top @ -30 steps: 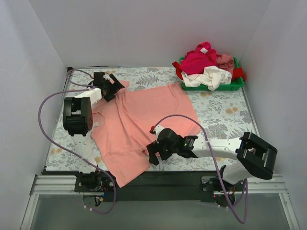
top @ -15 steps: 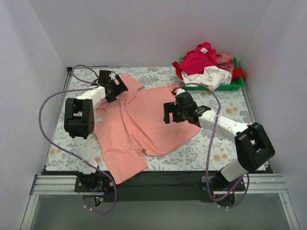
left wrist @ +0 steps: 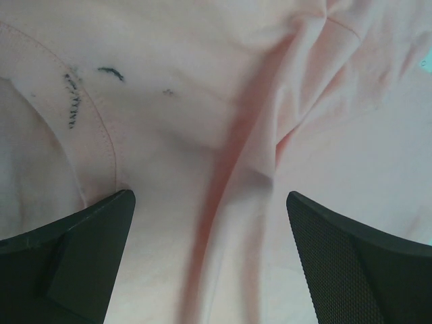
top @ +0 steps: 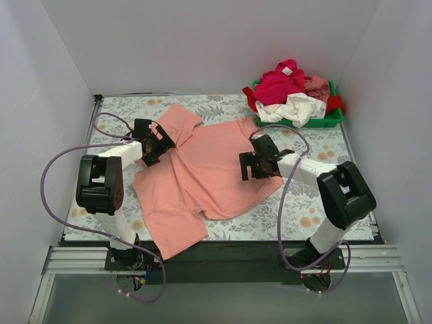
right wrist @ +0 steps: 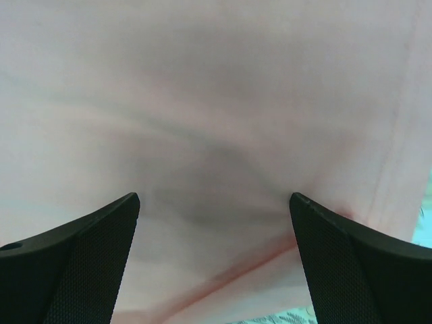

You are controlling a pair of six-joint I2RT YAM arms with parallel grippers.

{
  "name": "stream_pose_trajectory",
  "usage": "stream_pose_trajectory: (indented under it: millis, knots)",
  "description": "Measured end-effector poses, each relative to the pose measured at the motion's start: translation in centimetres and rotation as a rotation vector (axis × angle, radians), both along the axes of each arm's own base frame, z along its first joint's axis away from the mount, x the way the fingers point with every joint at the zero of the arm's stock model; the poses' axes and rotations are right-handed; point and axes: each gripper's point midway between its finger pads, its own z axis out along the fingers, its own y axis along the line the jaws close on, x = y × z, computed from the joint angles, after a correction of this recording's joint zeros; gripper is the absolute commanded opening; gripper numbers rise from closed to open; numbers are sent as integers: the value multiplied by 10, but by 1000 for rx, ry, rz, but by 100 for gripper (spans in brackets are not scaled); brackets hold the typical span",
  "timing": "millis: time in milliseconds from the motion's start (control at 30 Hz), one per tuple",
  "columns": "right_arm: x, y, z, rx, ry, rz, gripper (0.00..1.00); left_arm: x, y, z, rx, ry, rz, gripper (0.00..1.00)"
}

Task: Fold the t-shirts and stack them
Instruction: Flatten the tshirt out

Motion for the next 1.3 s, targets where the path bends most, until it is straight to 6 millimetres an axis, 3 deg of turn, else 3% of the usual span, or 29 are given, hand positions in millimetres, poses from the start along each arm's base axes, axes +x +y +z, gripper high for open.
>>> stream_pose_trajectory:
  millis: [267, 400, 633, 800, 900, 1000, 1200, 1300]
  knots:
    - [-71, -72, -5, -26, 13, -200, 98, -2, 9, -2, -3, -16, 53, 96]
    - [-101, -96, 0, -4, 21, -325, 98, -4, 18, -2, 2, -8, 91, 96]
    - [-145, -110, 9, 151, -12, -449, 98, -6, 33, -3, 19, 6, 136, 97]
    - [-151, -109, 16, 170, -13, -443, 98, -9, 34, -2, 28, 17, 127, 96]
    - [-136, -106, 38, 136, -41, -400, 98, -13, 35, -2, 35, 27, 120, 96]
    - [-104, -95, 68, 119, -102, -342, 98, -15, 37, 2, 41, 30, 119, 97]
    - [-8, -56, 103, 72, -173, -231, 98, 3, 38, 26, 53, -15, 106, 97]
    - [43, -42, 99, 92, -186, -191, 98, 23, 35, 39, 46, -55, 86, 98]
